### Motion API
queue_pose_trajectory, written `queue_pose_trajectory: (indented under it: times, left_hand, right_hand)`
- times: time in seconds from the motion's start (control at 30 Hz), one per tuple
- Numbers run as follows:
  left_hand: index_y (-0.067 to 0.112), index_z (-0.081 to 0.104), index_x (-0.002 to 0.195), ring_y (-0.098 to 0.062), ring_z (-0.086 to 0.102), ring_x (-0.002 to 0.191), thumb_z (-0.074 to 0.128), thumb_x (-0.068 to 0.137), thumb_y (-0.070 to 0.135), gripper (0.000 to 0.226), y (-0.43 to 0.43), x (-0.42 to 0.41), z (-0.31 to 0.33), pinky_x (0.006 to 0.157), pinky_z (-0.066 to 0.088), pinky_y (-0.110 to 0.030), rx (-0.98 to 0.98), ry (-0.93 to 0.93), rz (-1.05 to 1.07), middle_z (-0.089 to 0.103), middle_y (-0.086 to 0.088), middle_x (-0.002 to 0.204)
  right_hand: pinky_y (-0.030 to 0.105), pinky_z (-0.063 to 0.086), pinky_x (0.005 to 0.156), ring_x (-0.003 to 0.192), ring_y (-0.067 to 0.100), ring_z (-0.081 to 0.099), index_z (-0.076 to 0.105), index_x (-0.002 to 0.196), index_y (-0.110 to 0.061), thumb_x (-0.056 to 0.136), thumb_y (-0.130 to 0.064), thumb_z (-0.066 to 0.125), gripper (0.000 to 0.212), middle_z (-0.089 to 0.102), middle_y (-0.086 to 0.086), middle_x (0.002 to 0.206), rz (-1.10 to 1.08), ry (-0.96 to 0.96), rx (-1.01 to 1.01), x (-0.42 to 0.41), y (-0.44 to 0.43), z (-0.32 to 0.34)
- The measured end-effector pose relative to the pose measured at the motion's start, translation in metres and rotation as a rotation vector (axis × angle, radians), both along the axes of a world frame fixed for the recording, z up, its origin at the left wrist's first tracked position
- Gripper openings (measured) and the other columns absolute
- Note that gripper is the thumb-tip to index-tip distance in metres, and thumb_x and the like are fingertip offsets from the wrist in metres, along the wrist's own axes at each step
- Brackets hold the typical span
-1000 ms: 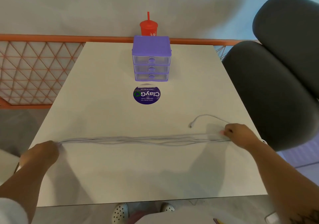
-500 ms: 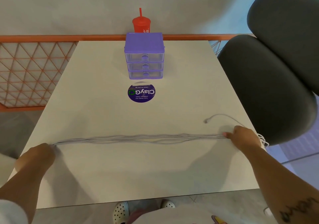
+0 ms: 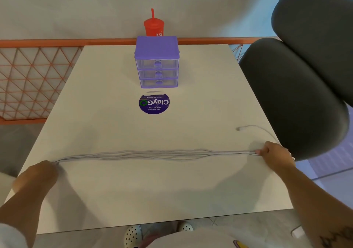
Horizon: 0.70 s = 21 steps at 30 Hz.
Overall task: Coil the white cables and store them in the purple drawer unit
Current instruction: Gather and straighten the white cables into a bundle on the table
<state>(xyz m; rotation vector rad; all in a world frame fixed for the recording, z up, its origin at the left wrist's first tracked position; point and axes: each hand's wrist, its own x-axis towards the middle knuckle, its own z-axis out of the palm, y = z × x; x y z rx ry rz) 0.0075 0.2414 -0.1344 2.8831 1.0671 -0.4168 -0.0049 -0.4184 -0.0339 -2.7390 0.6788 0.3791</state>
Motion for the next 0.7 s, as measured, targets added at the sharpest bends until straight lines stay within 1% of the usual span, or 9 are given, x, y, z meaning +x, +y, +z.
queue_pose_trajectory:
  times: [0.1, 0.2, 0.27, 0.33, 0.4, 0.47, 0.53, 0.6, 0.7]
  left_hand:
    - [-0.001, 0.06, 0.085, -0.041, 0.059, 0.09, 0.039, 0.094, 0.032, 0.04, 0.063, 0.015, -0.046, 0.083, 0.047, -0.043, -0.059, -0.063, 0.03, 0.063, -0.024, 0.092]
    - [-0.004, 0.06, 0.093, -0.04, 0.059, 0.093, 0.031, 0.095, 0.03, 0.044, 0.02, 0.004, 0.003, 0.081, 0.048, -0.04, -0.069, -0.042, -0.039, 0.062, -0.024, 0.097]
    - [-0.004, 0.059, 0.095, -0.036, 0.06, 0.088, 0.033, 0.096, 0.025, 0.038, -0.005, 0.001, 0.027, 0.074, 0.048, -0.037, -0.036, 0.013, -0.062, 0.063, -0.021, 0.094]
    - [-0.006, 0.059, 0.097, -0.035, 0.059, 0.084, 0.036, 0.096, 0.023, 0.038, -0.011, 0.0, 0.028, 0.072, 0.047, -0.037, -0.07, -0.016, -0.025, 0.061, -0.021, 0.09]
    - [-0.004, 0.06, 0.092, -0.036, 0.058, 0.081, 0.038, 0.095, 0.025, 0.036, -0.006, -0.001, 0.025, 0.071, 0.048, -0.038, -0.099, -0.028, -0.001, 0.06, -0.021, 0.085]
    - [-0.001, 0.06, 0.082, -0.039, 0.058, 0.08, 0.045, 0.093, 0.027, 0.034, 0.004, -0.001, 0.013, 0.076, 0.048, -0.045, -0.106, -0.106, 0.024, 0.06, -0.023, 0.081]
    - [0.002, 0.06, 0.077, -0.04, 0.058, 0.08, 0.048, 0.092, 0.03, 0.034, 0.018, -0.001, 0.001, 0.08, 0.048, -0.048, -0.118, -0.119, 0.041, 0.06, -0.024, 0.08]
    - [0.004, 0.06, 0.078, -0.039, 0.058, 0.081, 0.045, 0.093, 0.032, 0.035, 0.035, 0.004, -0.015, 0.08, 0.048, -0.046, -0.104, -0.092, 0.004, 0.061, -0.023, 0.081]
    - [0.005, 0.059, 0.079, -0.037, 0.058, 0.079, 0.04, 0.094, 0.035, 0.038, 0.047, 0.004, -0.028, 0.079, 0.048, -0.043, -0.112, -0.1, 0.018, 0.06, -0.021, 0.079]
  right_hand:
    - [0.033, 0.039, 0.07, 0.08, 0.026, 0.049, 0.049, 0.071, -0.016, 0.089, -0.032, 0.056, 0.025, 0.05, 0.004, 0.077, -0.06, -0.043, 0.05, -0.002, -0.001, -0.011]
    - [0.032, 0.04, 0.067, 0.077, 0.026, 0.052, 0.05, 0.069, -0.015, 0.09, -0.026, 0.055, 0.024, 0.055, 0.01, 0.082, 0.004, -0.044, 0.013, 0.003, -0.013, -0.001]
    - [0.03, 0.039, 0.062, 0.071, 0.026, 0.052, 0.056, 0.073, -0.009, 0.091, -0.01, 0.051, 0.018, 0.055, 0.012, 0.084, 0.116, -0.151, -0.026, 0.001, -0.025, 0.005]
    - [0.031, 0.04, 0.062, 0.069, 0.025, 0.052, 0.061, 0.077, -0.008, 0.09, -0.004, 0.051, 0.017, 0.055, 0.009, 0.084, 0.226, -0.252, -0.097, -0.005, -0.034, 0.009]
    - [0.033, 0.045, 0.067, 0.071, 0.024, 0.053, 0.062, 0.08, -0.008, 0.09, -0.005, 0.051, 0.015, 0.055, 0.009, 0.086, 0.238, -0.294, -0.141, -0.011, -0.041, 0.009]
    - [0.037, 0.047, 0.073, 0.077, 0.027, 0.054, 0.061, 0.084, -0.009, 0.092, -0.01, 0.048, 0.016, 0.057, 0.012, 0.091, 0.178, -0.216, -0.147, -0.019, -0.044, 0.004]
    - [0.041, 0.047, 0.083, 0.088, 0.03, 0.054, 0.061, 0.096, -0.008, 0.095, -0.015, 0.044, 0.018, 0.056, 0.015, 0.103, 0.096, -0.13, -0.103, -0.027, -0.042, -0.004]
    - [0.045, 0.046, 0.089, 0.101, 0.033, 0.053, 0.057, 0.112, -0.008, 0.096, -0.014, 0.042, 0.023, 0.052, 0.014, 0.119, 0.056, -0.162, -0.113, -0.032, -0.031, -0.011]
    - [0.049, 0.051, 0.077, 0.1, 0.036, 0.058, 0.057, 0.118, -0.009, 0.087, -0.017, 0.041, 0.036, 0.058, 0.014, 0.118, 0.358, -0.355, -0.265, -0.028, 0.002, -0.022]
